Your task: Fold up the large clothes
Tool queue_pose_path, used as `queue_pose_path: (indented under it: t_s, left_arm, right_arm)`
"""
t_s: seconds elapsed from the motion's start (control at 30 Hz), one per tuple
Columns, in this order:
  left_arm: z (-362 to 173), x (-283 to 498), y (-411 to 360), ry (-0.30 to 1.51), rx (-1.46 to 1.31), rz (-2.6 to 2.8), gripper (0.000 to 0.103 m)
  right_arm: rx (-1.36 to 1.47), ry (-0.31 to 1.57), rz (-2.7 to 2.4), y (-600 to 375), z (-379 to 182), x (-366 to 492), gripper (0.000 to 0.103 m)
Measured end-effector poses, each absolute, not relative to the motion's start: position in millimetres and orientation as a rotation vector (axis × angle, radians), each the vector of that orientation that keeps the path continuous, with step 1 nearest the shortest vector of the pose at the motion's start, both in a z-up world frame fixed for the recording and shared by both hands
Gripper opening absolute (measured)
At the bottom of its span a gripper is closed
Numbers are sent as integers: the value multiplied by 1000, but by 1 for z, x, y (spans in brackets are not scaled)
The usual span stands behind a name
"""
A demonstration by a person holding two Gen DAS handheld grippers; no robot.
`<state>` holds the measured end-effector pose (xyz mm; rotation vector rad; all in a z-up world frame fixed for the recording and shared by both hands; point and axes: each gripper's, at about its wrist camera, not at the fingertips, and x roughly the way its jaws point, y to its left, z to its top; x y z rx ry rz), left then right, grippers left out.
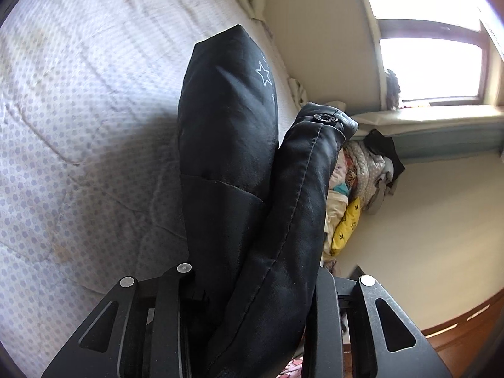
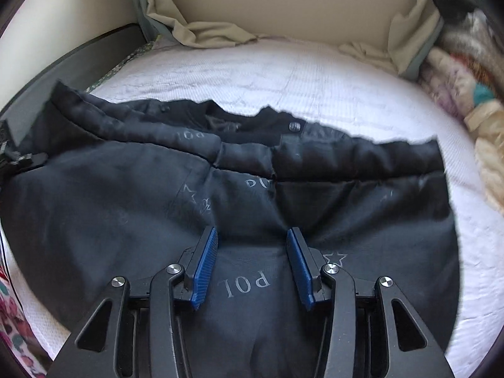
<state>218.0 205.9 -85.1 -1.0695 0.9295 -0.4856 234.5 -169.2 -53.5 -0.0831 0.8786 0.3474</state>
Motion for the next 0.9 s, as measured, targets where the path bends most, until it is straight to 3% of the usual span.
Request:
queue_pose_path:
  t_s: [0.5, 0.9]
  left_arm:
    - [-5, 223, 146, 904, -973, -550, 35]
    - [54, 243, 46, 963, -772, -452, 36]
  right_arm:
    - [-108, 861, 318, -164, -76, 242, 44]
    - [-68, 891, 328, -168, -76, 252, 44]
